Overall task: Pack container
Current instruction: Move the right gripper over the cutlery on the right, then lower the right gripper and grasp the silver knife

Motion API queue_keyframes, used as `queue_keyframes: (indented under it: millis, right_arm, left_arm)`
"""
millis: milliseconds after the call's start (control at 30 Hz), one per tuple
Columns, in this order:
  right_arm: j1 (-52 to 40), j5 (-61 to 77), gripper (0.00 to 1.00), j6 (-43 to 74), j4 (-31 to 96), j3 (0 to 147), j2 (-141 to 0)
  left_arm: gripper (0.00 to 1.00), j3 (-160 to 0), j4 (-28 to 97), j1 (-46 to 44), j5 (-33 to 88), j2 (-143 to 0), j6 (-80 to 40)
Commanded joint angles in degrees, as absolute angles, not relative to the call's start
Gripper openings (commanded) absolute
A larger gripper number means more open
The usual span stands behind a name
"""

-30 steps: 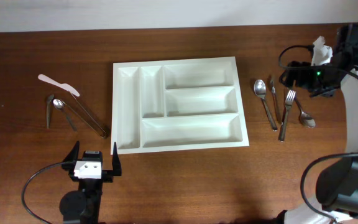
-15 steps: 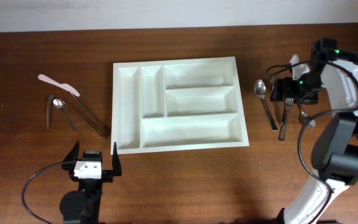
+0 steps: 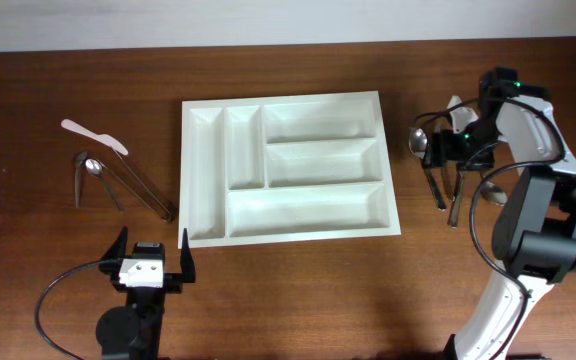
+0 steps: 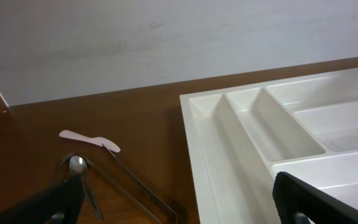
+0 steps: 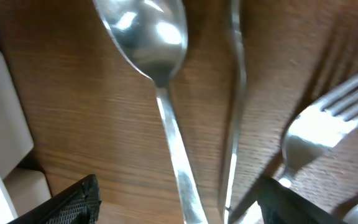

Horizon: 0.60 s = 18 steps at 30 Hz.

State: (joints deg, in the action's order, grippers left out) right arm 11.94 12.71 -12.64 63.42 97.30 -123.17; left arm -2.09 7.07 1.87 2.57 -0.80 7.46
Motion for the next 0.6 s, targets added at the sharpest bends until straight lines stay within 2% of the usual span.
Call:
queue_keyframes:
  millis: [0,267,567]
  right_arm:
    - [10.74,11.75,0.80,-13.32,62.81,97.34,-124.70]
    - [10.50,10.41,0.76,-13.23,62.50,97.34,-128.25]
    - [10.61,9.65,0.76,-13.02,61.28,97.36,-128.42]
  left_arm:
    - [0.99,-1.76,7.07,1.58,2.15,-0.34,6.74]
    - [0.99,-1.76,7.07,1.58,2.15,-0.34,6.74]
    - [0.99,-1.76,7.07,1.58,2.15,-0.34,6.74]
